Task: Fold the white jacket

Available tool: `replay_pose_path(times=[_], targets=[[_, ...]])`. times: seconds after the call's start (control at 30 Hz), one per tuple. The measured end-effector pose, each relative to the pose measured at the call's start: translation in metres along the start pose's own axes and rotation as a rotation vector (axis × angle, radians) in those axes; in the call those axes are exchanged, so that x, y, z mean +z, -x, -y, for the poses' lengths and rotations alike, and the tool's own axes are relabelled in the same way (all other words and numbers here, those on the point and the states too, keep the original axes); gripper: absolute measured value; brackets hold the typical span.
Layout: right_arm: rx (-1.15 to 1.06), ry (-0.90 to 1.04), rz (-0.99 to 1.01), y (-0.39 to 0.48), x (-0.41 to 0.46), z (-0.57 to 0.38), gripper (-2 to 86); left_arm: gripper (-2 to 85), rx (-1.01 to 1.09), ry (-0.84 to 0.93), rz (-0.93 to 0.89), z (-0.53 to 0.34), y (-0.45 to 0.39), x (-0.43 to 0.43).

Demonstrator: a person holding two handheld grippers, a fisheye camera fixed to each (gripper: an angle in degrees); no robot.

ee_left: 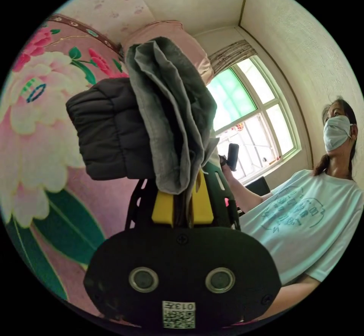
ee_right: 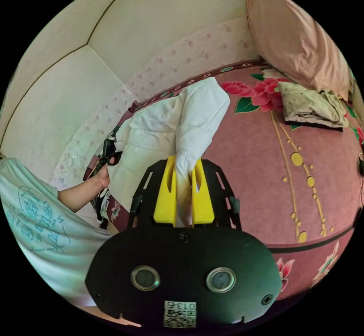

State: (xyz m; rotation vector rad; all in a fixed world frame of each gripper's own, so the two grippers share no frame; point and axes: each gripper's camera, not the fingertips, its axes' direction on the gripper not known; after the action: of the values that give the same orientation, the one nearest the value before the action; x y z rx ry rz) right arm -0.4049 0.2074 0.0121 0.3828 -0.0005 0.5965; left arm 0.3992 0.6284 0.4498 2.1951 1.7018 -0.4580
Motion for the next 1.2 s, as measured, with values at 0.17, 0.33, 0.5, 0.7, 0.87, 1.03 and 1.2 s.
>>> replay_pose_path(times=[0.17,0.33,0.5,0.7,0.87,1.03,1.2], targets=[[-0.037,-0.045,-0.025,-0.105,-0.065,0.023,6.1,6.0,0.034,0.02,-0.026,0.066,0.001,0.14],[-0.059,-0.079,-0.097,-0.209,-0.126,0.08,5.2,6.1,0.06,0.044,-0.032,0.167,0.004,0.279],[-0.026,-0.108,-0.181,-0.319,-0.167,0.159,4.3,6.5,0.085,0.081,-0.021,0.285,0.026,0.413],[0.052,-0.026,-0.215,-0.438,-0.142,0.226,5.0,6.8,-0.006,0.129,0.02,0.358,0.11,0.531],[0.097,0.198,-0.311,-0.519,-0.065,0.23,6.8,6.7,-0.061,0.202,0.129,0.356,0.179,0.597],[0.137,0.063,-0.19,-0.554,-0.06,0.206,8.4,6.9,-0.081,0.147,0.04,0.35,0.2,0.618],[0.255,-0.036,-0.004,-0.568,-0.095,0.197,12.1,8.8,-0.115,0.096,-0.046,0.347,0.184,0.614]])
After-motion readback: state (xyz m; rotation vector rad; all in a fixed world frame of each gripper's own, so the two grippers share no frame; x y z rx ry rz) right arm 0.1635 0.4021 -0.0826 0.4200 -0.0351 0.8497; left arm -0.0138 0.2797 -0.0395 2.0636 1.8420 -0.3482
